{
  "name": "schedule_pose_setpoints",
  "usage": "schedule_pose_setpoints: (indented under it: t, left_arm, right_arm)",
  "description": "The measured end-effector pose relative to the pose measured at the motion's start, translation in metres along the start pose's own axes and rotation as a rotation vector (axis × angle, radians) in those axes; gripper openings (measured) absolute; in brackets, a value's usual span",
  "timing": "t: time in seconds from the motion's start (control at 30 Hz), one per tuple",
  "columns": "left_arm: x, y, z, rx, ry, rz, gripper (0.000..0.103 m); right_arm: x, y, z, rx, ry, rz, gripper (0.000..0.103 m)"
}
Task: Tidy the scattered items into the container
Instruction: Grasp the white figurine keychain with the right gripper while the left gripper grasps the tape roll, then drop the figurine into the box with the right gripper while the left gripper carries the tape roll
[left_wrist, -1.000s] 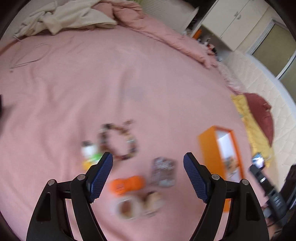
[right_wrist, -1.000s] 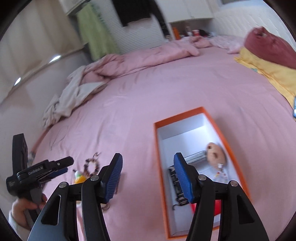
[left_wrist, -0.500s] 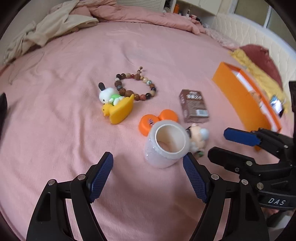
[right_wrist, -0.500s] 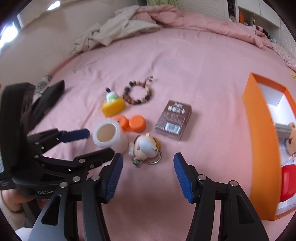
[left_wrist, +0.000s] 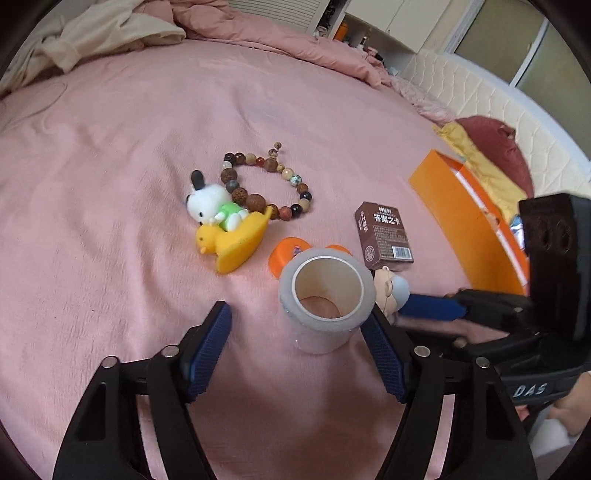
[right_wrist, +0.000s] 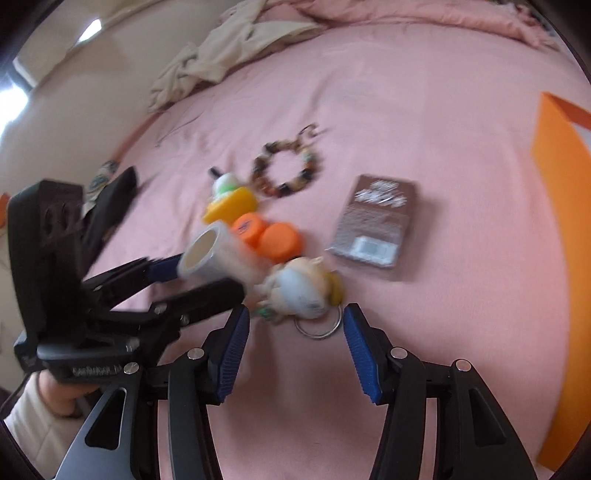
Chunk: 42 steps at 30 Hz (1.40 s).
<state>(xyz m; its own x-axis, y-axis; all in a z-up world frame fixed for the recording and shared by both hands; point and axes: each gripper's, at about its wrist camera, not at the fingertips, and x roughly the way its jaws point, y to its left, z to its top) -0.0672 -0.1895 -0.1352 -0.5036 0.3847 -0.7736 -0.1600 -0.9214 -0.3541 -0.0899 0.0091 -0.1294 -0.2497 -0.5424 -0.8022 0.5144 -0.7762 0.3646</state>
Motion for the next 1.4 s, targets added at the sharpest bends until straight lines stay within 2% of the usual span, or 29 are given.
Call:
schedule_pose_setpoints:
  t: [0.1, 0.13, 0.17, 0.2, 0.37, 0.43, 0.47, 0.5, 0.63, 0.73, 0.8, 0.93, 1.1, 1.17, 1.27, 1.33, 1.4]
  left_arm:
    - [0.001, -0.003, 0.0, 0.047, 0.016, 0.022, 0.059]
    - [0.001, -0.005, 0.0, 0.063, 0.021, 0.031, 0.059]
    - [0.001, -0.008, 0.0, 0.081, 0.025, 0.042, 0.059]
    - [0.002, -0.011, -0.001, 0.106, 0.029, 0.059, 0.059]
    - [0.006, -0.021, -0.002, 0.168, 0.027, 0.114, 0.059]
    - [0.009, -0.021, 0.001, 0.165, 0.019, 0.127, 0.058]
    - [0.009, -0.02, 0.001, 0.151, 0.012, 0.131, 0.05]
    - [0.008, -0.019, 0.002, 0.133, 0.004, 0.129, 0.046]
    - [0.003, -0.025, 0.004, 0.108, -0.017, 0.163, 0.046]
    - [-0.004, -0.038, 0.007, 0.122, -0.027, 0.202, 0.046]
    - [-0.01, -0.049, 0.013, 0.133, -0.034, 0.198, 0.046]
    - [-0.024, -0.09, 0.043, 0.183, -0.053, 0.182, 0.046]
    - [-0.031, -0.161, 0.09, 0.239, -0.064, 0.138, 0.046]
    - [-0.015, -0.192, 0.099, 0.233, -0.036, 0.108, 0.046]
    - [0.015, -0.234, 0.106, 0.226, 0.012, 0.067, 0.046]
    - [0.039, -0.249, 0.094, 0.244, 0.034, 0.074, 0.046]
    - [0.056, -0.254, 0.086, 0.26, 0.091, 0.074, 0.046]
  right_arm:
    - [0.007, 0.008, 0.001, -0.071, -0.013, -0.044, 0.053]
    - [0.008, 0.008, 0.002, -0.077, -0.016, -0.051, 0.048]
    - [0.009, 0.007, 0.004, -0.084, -0.02, -0.054, 0.039]
    - [0.01, 0.006, 0.005, -0.091, -0.024, -0.058, 0.039]
    - [-0.012, -0.007, 0.001, 0.011, -0.063, -0.103, 0.035]
    - [-0.021, -0.013, -0.001, 0.055, -0.078, -0.121, 0.035]
    - [-0.025, -0.016, -0.001, 0.076, -0.086, -0.13, 0.035]
    - [-0.03, -0.018, -0.002, 0.098, -0.094, -0.139, 0.035]
    - [-0.052, -0.026, -0.002, 0.156, -0.151, -0.164, 0.035]
    - [-0.072, -0.024, 0.001, 0.141, -0.21, -0.19, 0.035]
    - [-0.088, -0.022, 0.001, 0.129, -0.244, -0.212, 0.035]
    - [-0.132, -0.031, 0.001, 0.133, -0.342, -0.25, 0.036]
    - [-0.182, -0.071, 0.001, 0.286, -0.377, -0.322, 0.036]
    - [-0.196, -0.09, -0.001, 0.367, -0.38, -0.379, 0.036]
    - [-0.201, -0.124, -0.019, 0.556, -0.379, -0.38, 0.036]
    - [-0.201, -0.128, -0.022, 0.581, -0.377, -0.378, 0.037]
    - [-0.202, -0.131, -0.023, 0.595, -0.375, -0.377, 0.037]
